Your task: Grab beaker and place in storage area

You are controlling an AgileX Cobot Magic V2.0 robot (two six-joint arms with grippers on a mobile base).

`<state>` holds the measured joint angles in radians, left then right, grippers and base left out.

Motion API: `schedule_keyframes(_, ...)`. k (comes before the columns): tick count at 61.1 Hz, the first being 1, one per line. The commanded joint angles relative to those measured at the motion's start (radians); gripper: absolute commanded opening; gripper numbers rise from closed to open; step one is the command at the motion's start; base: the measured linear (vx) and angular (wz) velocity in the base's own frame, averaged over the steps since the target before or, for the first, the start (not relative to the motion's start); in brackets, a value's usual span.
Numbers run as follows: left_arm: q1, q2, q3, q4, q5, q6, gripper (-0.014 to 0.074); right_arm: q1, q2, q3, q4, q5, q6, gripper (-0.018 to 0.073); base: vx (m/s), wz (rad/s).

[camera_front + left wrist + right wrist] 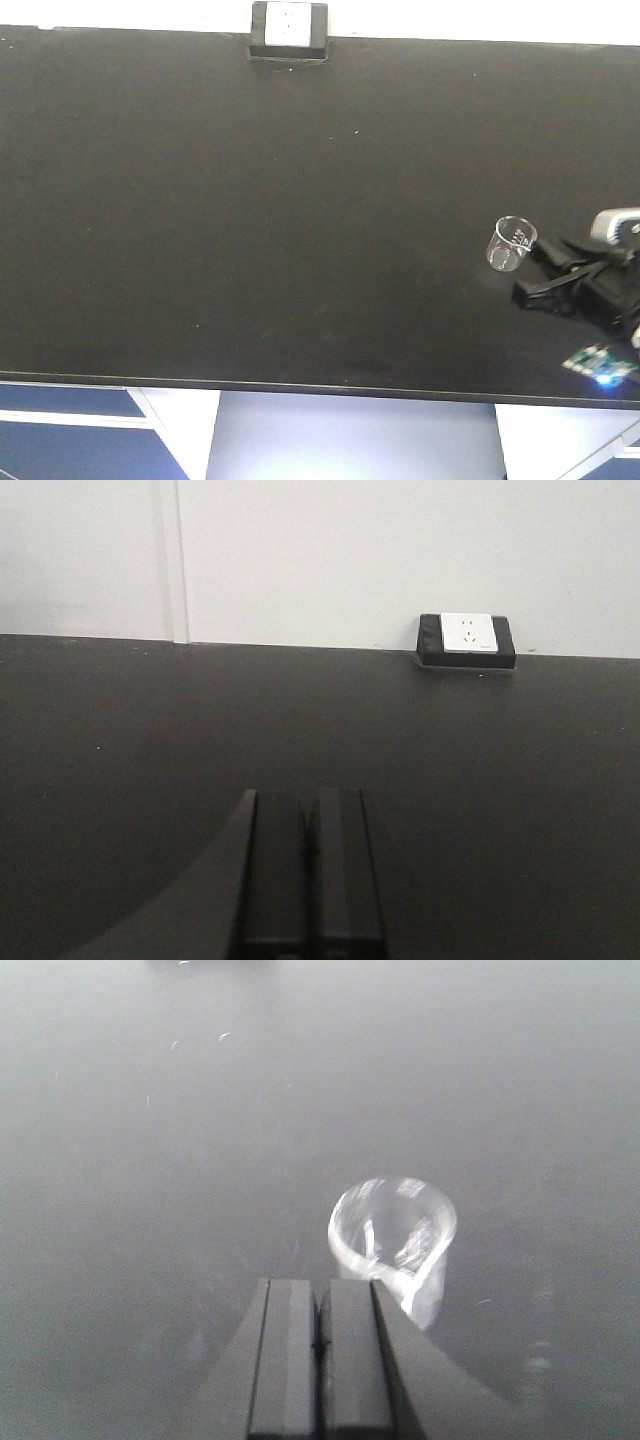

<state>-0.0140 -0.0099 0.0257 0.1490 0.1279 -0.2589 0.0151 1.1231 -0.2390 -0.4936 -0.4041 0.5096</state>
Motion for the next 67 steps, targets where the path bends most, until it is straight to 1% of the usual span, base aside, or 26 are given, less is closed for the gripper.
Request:
schedule_keyframes(1, -0.008, -0.017, 0.022, -0.006, -0.080, -0.006, -0.0008, -0.002, -0.131, -0.049, -0.125, 0.051, 0.098, -0.0008, 0.00, 0.00)
schedule_keyframes(7, -0.008, -0.017, 0.022, -0.006, -0.080, -0.006, -0.0008, -0.002, -0.245, -0.049, -0.193, 0.051, 0.112, -0.0008, 0.00, 0.00)
schedule_keyframes(11, -0.008, -0.017, 0.022, -0.006, -0.080, -0.006, -0.0008, -0.002, -0.308, -0.049, -0.210, 0.051, 0.111, -0.0008, 0.00, 0.00)
schedule_keyframes(24, -0.008, -0.017, 0.022, -0.006, -0.080, -0.006, -0.0008, -0.002, -0.470, -0.049, -0.212, 0.051, 0.111, -0.0008, 0.00, 0.00)
schedule_keyframes(32, -0.008, -0.017, 0.022, -0.006, -0.080, -0.006, -0.0008, -0.002, -0.512, -0.049, -0.212, 0.051, 0.111, -0.0008, 0.00, 0.00)
schedule_keyframes(45, -0.008, -0.017, 0.022, -0.006, -0.080, -0.006, -0.0008, 0.000, -0.518, -0.049, -0.212, 0.050, 0.111, -0.0008, 0.00, 0.00)
schedule_keyframes(55, -0.008, -0.017, 0.022, -0.006, -0.080, -0.006, -0.0008, 0.073, -0.507, -0.046, -0.214, 0.080, 0.101, -0.0008, 0.00, 0.00)
schedule_keyframes(61, -0.008, -0.017, 0.022, -0.006, -0.080, -0.006, -0.0008, 0.093, -0.514, -0.046, -0.185, 0.079, 0.096, -0.0008, 0.00, 0.00)
schedule_keyframes(65, -0.008, -0.017, 0.022, -0.006, -0.080, -0.006, -0.0008, 0.093, -0.527, -0.046, -0.125, 0.090, 0.050, -0.0008, 0.00, 0.00)
schedule_keyframes(67, -0.008, -0.017, 0.022, -0.006, -0.080, -0.006, -0.0008, 0.095, -0.539, -0.046, -0.074, 0.106, 0.006, -0.0008, 0.00, 0.00)
